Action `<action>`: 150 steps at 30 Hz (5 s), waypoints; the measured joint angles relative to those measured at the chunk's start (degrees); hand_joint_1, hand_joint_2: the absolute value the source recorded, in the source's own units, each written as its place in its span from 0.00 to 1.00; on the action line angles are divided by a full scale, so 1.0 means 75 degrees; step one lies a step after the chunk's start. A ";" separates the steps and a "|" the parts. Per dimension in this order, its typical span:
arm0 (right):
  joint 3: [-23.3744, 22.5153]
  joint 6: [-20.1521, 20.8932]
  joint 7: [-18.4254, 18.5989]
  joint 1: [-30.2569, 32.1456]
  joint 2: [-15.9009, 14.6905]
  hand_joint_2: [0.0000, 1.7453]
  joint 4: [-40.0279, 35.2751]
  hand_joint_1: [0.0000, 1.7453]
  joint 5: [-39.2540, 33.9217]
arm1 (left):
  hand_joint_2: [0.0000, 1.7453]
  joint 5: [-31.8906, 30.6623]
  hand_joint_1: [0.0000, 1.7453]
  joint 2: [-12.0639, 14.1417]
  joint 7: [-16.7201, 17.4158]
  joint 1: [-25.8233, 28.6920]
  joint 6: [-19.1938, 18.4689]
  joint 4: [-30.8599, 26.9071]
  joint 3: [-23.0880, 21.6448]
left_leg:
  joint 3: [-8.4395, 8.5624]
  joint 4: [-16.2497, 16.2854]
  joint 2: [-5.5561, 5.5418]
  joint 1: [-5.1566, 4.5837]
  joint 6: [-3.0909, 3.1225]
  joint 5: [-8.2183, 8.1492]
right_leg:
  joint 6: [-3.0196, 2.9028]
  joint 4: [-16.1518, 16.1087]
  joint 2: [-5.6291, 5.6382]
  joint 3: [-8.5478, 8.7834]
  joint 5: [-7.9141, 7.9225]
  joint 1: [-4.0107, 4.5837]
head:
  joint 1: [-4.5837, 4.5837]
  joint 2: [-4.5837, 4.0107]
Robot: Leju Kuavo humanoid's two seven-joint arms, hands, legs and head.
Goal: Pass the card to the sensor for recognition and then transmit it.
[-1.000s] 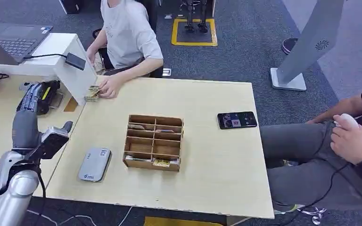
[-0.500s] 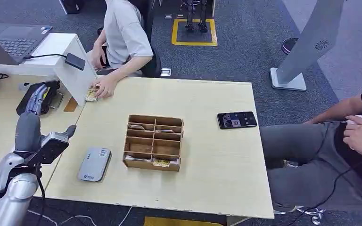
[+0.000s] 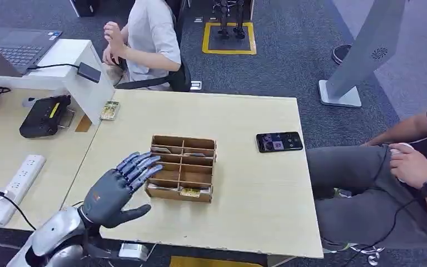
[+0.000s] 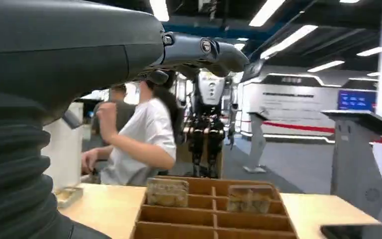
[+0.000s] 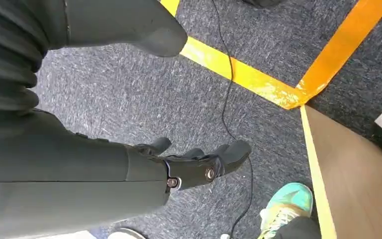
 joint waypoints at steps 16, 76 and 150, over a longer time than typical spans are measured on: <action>-0.0041 -0.0006 0.0079 0.0008 -0.0017 1.00 0.0006 0.00 0.0070 | 1.00 -0.0802 0.00 0.0274 0.0574 -0.0013 0.0772 0.0175 -0.1066 | -0.0001 -0.0001 0.0002 0.0001 0.0000 0.0000 | 0.0000 0.0001 -0.0001 -0.0001 -0.0001 0.0000 | 0.0000 0.0000; -0.0189 -0.0018 0.0245 -0.0009 -0.0017 1.00 -0.0035 0.00 0.0140 | 1.00 -0.0985 0.00 -0.0740 0.2043 -0.0446 0.0320 0.2358 -0.0856 | -0.0001 0.0000 0.0001 0.0001 0.0000 0.0000 | 0.0000 0.0001 -0.0001 -0.0001 -0.0001 0.0001 | 0.0003 0.0000; -0.0367 0.0000 0.0286 -0.0011 -0.0018 1.00 -0.0032 0.00 0.0390 | 1.00 -0.0038 0.00 -0.1323 0.1926 -0.0496 0.0090 0.3063 -0.0165 | -0.0001 0.0000 0.0000 0.0001 0.0000 0.0000 | 0.0000 0.0002 -0.0001 0.0000 -0.0001 0.0000 | 0.0000 0.0000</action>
